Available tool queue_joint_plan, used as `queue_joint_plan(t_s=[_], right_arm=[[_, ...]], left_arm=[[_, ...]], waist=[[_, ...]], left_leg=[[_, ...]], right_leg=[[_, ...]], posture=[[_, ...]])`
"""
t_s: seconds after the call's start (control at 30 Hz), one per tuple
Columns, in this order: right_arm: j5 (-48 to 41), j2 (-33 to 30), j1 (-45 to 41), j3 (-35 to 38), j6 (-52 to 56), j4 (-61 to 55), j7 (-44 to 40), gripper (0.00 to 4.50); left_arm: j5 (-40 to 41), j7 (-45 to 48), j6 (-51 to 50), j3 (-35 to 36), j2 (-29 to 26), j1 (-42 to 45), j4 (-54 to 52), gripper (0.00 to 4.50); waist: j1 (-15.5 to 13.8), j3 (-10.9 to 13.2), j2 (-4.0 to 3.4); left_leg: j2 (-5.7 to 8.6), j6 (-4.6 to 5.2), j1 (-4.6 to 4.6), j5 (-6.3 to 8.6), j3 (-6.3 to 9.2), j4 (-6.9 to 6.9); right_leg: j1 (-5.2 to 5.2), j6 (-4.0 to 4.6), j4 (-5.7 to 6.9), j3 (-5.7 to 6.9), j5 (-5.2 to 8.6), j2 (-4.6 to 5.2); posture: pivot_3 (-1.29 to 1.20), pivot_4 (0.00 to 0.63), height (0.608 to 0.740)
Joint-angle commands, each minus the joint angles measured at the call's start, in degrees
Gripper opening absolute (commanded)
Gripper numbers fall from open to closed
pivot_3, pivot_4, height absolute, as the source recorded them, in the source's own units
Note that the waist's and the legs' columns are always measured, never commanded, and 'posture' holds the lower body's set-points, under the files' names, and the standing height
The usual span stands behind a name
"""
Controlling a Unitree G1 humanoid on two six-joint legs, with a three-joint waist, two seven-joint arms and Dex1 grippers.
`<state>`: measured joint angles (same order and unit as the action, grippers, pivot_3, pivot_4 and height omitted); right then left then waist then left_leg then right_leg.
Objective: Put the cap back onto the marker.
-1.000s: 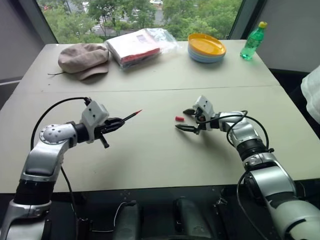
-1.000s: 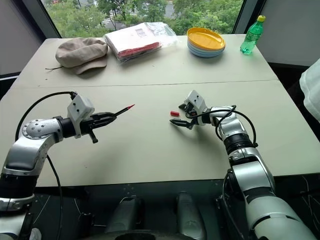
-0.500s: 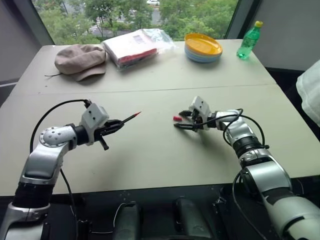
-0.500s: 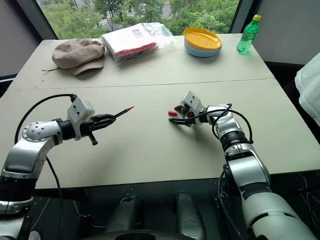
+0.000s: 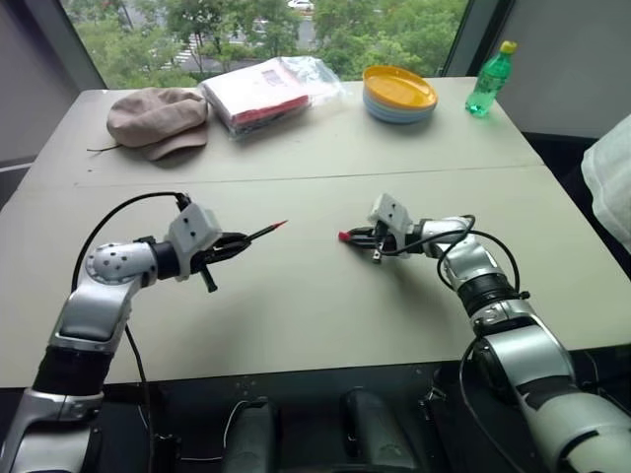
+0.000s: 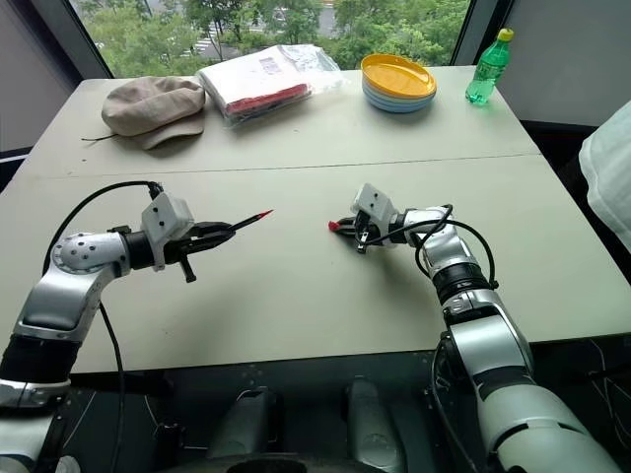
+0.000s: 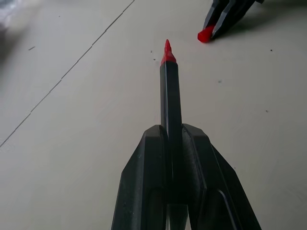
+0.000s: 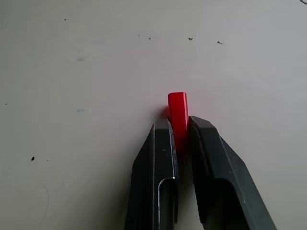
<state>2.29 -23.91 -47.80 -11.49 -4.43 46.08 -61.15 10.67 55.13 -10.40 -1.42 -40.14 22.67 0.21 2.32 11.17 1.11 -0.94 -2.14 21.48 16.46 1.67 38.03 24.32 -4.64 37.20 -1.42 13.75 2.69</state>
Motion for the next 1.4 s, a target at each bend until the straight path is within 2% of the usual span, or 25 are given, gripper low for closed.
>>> queue_joint_plan(t_s=[0.03,0.2,0.47,0.83,1.4], right_arm=[[1.3,-1.9,0.3,-1.6,1.0,-8.1,-2.1,0.04],[1.3,-2.9,0.4,-2.3,6.1,-17.4,-2.8,0.04],[2.6,-2.9,1.2,-4.2,9.3,-26.0,-1.1,0.04],[4.5,-3.1,1.3,-5.8,7.2,-28.3,1.0,0.04],[5.3,-5.1,1.2,-7.4,4.5,-30.6,-1.1,0.04]], left_arm=[[-4.1,2.0,10.3,-3.2,0.4,3.8,5.4,0.0],[-5.2,5.2,18.7,-5.6,1.9,7.7,13.3,0.0],[-3.0,10.5,18.6,-6.1,3.9,10.8,17.9,0.0],[-2.1,13.4,16.9,-5.3,3.6,11.3,18.4,0.0],[-0.6,15.3,12.8,-4.8,2.5,11.1,17.6,0.0]], waist=[[0.0,0.0,0.0],[0.2,0.0,-0.03],[0.0,0.0,-0.03],[0.1,0.0,-0.03],[0.1,0.0,-0.03]], left_leg=[[0.0,0.0,0.01,0.0,0.0,0.0],[0.0,0.0,0.05,0.0,-0.02,0.0],[-0.01,0.0,0.09,0.0,-0.02,0.0],[0.0,0.01,0.09,0.0,-0.01,0.0],[-0.01,0.0,0.09,0.0,0.0,0.0]], right_leg=[[0.01,0.0,0.0,0.0,0.0,0.0],[0.07,0.0,0.0,0.0,0.0,-0.01],[0.1,0.0,0.02,0.01,0.0,-0.02],[0.11,-0.01,0.02,0.01,0.0,-0.03],[0.11,-0.01,0.01,0.01,0.0,-0.04]], posture=[[0.0,0.15,0.74],[0.0,0.15,0.74],[0.0,0.15,0.74],[0.0,0.15,0.74],[0.0,0.15,0.74]])
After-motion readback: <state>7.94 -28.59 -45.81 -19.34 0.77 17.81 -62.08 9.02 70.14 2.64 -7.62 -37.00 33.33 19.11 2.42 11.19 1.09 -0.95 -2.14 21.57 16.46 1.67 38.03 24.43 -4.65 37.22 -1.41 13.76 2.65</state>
